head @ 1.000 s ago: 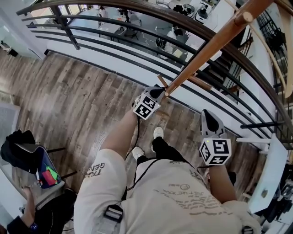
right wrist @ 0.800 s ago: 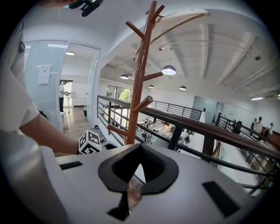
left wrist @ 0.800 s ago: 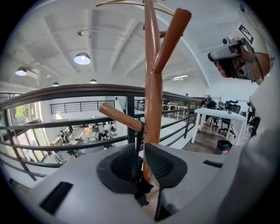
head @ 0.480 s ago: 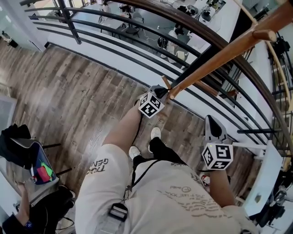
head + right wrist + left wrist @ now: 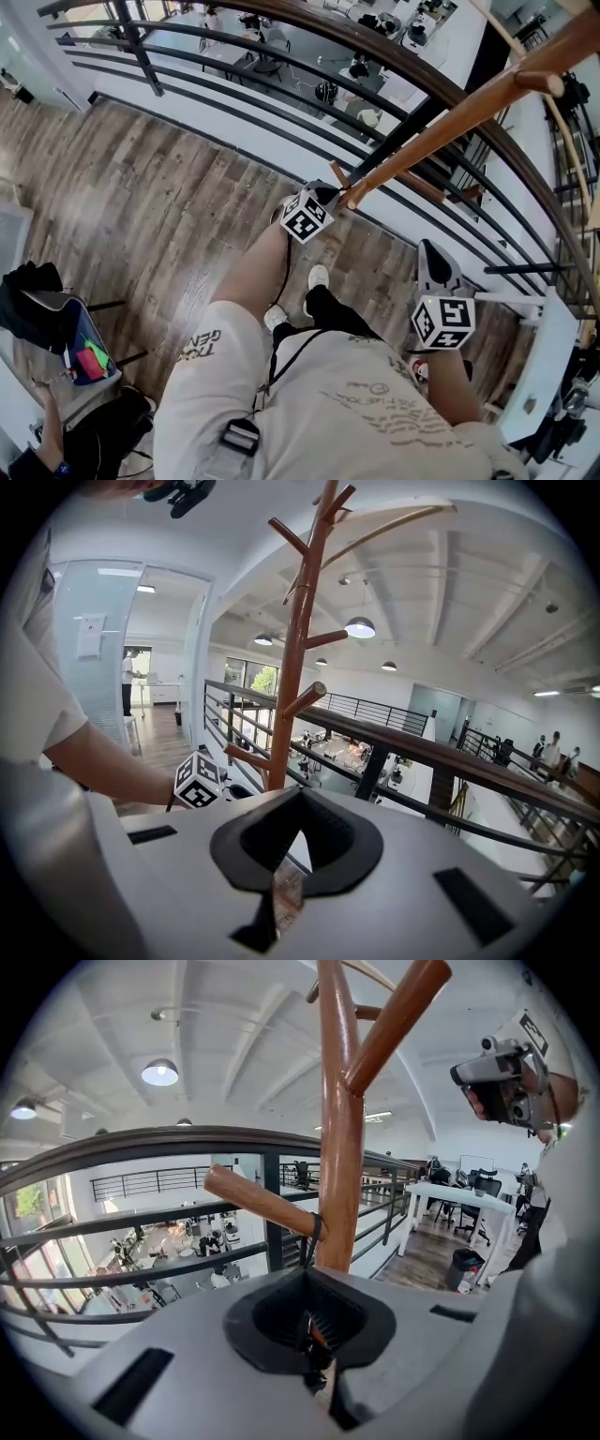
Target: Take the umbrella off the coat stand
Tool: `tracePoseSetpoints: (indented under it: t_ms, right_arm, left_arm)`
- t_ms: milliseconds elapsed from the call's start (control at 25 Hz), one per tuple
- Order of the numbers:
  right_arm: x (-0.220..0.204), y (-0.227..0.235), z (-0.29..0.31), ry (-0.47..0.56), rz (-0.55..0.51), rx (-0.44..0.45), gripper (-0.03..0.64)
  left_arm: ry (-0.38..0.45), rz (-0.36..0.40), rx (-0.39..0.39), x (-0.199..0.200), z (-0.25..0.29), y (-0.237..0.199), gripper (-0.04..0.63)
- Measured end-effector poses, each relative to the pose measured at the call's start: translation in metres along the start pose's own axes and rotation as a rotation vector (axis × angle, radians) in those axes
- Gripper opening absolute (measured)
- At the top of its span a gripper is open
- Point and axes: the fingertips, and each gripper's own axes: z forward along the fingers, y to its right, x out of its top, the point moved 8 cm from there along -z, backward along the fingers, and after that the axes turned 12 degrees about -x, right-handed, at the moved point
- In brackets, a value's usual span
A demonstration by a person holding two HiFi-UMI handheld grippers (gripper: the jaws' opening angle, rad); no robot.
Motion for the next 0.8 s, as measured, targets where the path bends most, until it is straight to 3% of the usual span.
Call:
tracePoseSetpoints:
  t_ms: [240, 480, 640, 800]
  right_arm:
    - [0.003, -0.009, 0.001, 0.012, 0.018, 0.018, 0.002]
    - [0.003, -0.015, -0.003, 0.025, 0.044, 0.026, 0.003]
    - [0.004, -0.012, -0.007, 0.037, 0.069, 0.026, 0.002]
    - [0.004, -0.009, -0.010, 0.048, 0.088, 0.026, 0.002]
  left_arm:
    - [0.047, -0.046, 0.033, 0.009, -0.025, 0.003, 0.003]
    - [0.085, -0.014, 0.025, 0.026, -0.042, 0.011, 0.003]
    - [0.124, -0.016, 0.065, 0.043, -0.053, 0.008, 0.003]
    - [0.108, -0.036, 0.113, 0.048, -0.063, 0.006, 0.003]
